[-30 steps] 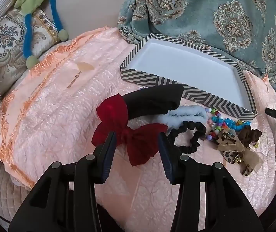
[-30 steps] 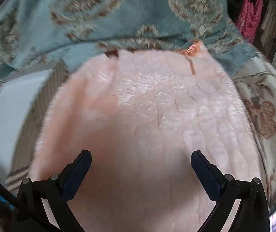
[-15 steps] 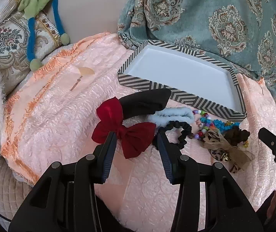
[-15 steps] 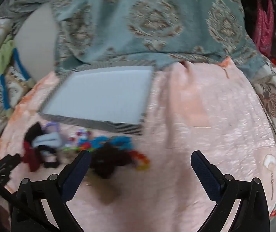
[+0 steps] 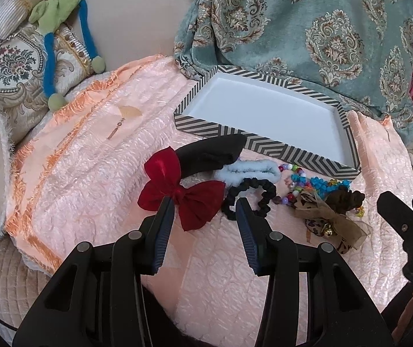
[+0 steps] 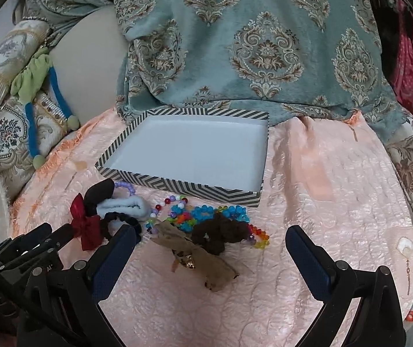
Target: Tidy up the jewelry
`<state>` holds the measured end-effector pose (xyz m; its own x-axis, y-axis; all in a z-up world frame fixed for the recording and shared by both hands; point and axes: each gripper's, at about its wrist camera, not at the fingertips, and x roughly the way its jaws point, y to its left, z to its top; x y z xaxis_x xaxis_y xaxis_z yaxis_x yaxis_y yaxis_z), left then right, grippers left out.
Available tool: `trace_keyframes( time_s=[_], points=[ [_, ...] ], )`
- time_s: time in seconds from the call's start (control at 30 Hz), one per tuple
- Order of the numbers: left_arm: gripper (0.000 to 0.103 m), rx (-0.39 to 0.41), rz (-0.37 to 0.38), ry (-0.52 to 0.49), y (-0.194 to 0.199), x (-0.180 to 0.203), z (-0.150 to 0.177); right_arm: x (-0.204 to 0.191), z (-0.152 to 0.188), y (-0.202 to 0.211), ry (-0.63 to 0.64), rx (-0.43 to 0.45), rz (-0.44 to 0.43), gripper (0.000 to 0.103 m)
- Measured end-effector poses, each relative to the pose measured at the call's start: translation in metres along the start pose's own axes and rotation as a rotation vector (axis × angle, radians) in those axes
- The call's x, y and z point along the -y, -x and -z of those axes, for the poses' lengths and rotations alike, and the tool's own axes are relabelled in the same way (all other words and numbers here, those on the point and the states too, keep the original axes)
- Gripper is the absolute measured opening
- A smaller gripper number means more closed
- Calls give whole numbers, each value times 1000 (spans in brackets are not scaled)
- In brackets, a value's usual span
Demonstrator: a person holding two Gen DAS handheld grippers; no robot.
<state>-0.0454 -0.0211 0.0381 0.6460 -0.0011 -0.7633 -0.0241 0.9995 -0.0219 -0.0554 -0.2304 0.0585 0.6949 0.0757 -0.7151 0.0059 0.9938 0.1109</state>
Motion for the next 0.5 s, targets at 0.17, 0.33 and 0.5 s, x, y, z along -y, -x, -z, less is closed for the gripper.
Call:
trace_keyframes(
  time_s=[0.17, 0.33, 0.5],
  points=[
    [44, 4, 1, -3, 2, 2, 0, -3, 0, 3, 10, 10, 8, 103],
    [44, 0, 1, 0, 2, 3, 1, -3, 0, 4, 15, 10, 10, 103],
    [44, -1, 2, 0, 2, 3, 2, -2, -1, 4, 20, 5, 11, 103]
  ],
)
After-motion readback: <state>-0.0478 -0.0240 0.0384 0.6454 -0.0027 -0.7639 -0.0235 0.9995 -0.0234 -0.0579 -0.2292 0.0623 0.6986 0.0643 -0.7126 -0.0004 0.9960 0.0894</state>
